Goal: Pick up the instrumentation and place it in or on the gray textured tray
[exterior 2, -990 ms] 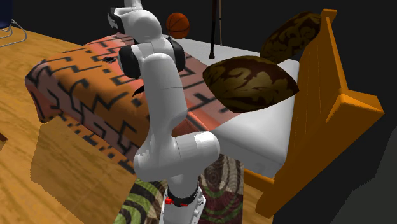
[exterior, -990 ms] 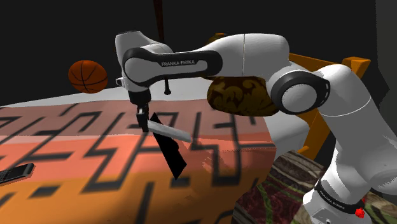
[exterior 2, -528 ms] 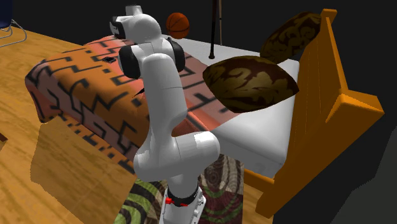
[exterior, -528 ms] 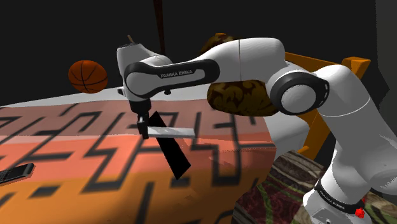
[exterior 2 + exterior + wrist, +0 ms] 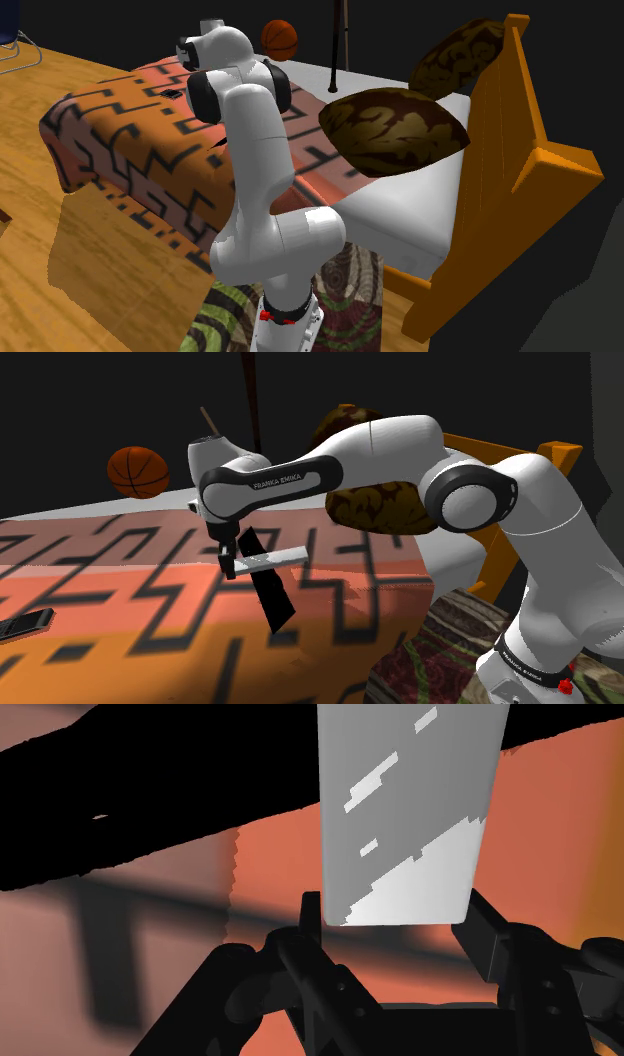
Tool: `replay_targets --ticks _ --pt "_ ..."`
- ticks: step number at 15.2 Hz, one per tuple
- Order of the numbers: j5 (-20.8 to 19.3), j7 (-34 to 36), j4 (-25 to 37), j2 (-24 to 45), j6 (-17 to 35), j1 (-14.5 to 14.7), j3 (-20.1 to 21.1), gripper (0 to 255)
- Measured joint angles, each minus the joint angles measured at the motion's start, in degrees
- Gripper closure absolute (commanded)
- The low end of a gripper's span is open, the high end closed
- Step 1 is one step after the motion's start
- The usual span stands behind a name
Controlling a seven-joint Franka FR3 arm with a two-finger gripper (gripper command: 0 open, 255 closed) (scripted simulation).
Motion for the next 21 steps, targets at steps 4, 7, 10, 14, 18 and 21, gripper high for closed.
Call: replay_targets --ticks 4,7,10,14,18,21 --pt "0.00 -0.01 -0.12 -0.02 0.10 -0.02 0.00 255" --pt "0.01 -0.01 -0.16 0.00 0.11 -0.01 0.01 0" --pt "0.02 -0.01 -0.20 -0.01 0.12 -0.02 0.02 0" --pt "0.06 -0.21 3.37 -0.15 -3.52 -0.08 0.01 0" --pt "0.05 -0.08 7.23 0.13 -7.11 0.15 0.03 0" --pt "0.05 -0.09 7.37 0.14 -7.28 0.15 0.03 0"
